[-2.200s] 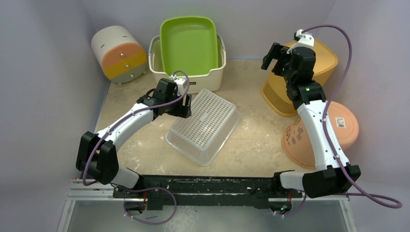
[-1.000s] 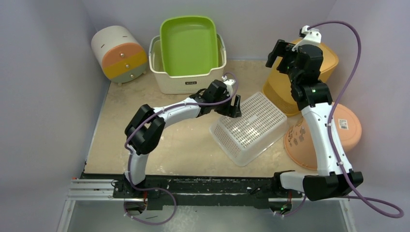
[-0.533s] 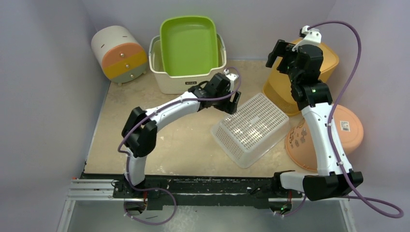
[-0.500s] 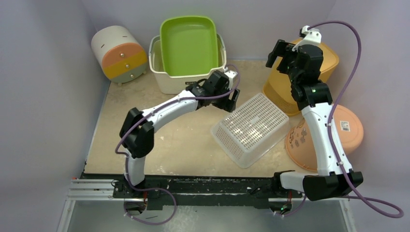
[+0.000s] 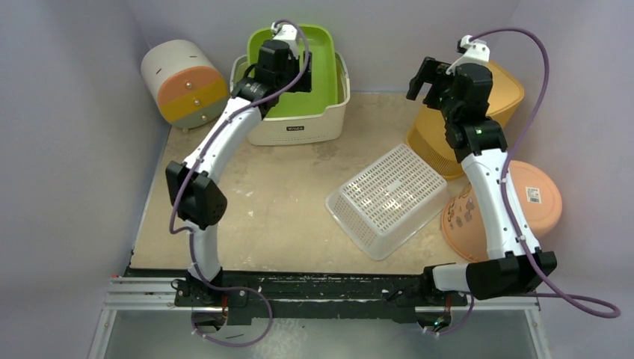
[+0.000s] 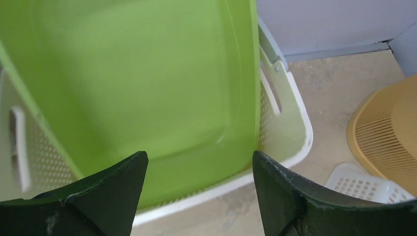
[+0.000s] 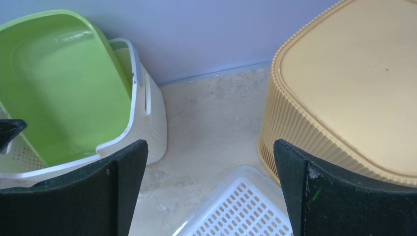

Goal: Turn the large container upside down

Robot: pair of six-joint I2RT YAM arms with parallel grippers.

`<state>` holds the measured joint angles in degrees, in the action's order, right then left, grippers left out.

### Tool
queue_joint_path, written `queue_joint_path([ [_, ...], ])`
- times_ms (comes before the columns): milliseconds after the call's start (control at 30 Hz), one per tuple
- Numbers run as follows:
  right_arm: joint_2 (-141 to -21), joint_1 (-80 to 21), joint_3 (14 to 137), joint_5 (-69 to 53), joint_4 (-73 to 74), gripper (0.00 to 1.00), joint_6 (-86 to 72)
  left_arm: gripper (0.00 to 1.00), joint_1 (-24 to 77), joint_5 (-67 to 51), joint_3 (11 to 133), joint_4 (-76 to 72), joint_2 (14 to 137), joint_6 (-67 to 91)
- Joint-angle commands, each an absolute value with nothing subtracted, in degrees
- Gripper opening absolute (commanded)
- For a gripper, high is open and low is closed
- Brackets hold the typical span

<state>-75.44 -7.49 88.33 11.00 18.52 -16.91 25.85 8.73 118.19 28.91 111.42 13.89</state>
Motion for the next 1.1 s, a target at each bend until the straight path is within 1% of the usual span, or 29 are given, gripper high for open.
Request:
queue_joint_path([
  [0, -77.1, -7.3, 91.9, 11.7, 13.5, 1.00, -16.9, 0.75, 26.6, 8.7, 123.4, 18.9, 118.5, 14.9],
  [100, -78.7, -7.3, 92.4, 12.8, 12.4, 1.00, -15.8, 0.75, 26.5, 6.8, 126.1, 13.6, 122.5, 18.4],
  [233, -80.5, -6.7, 92.5, 14.0, 10.7, 1.00, -15.0, 0.74, 26.5, 4.6, 126.2, 3.5, 125.9, 23.9],
  [433, -83.2, -4.9, 93.1, 11.7, 9.3, 1.00, -15.3, 0.73, 26.6, 4.8, 127.3, -6.7, 130.9, 29.3],
  [600, -85.3, -3.3, 94.2, 9.9, 8.8, 1.00, -15.1, 0.71, 26.8, 5.3, 134.5, -6.6, 137.3, 31.5],
  [900, -88.0, 0.7, 95.5, 5.3, 8.0, 1.00, -14.9, 0.67, 28.0, 10.0, 137.9, -7.9, 143.2, 29.2],
  [1067, -89.1, 3.3, 95.3, 2.6, 7.7, 1.00, -14.8, 0.67, 28.8, 11.8, 139.7, -8.5, 146.2, 28.2],
])
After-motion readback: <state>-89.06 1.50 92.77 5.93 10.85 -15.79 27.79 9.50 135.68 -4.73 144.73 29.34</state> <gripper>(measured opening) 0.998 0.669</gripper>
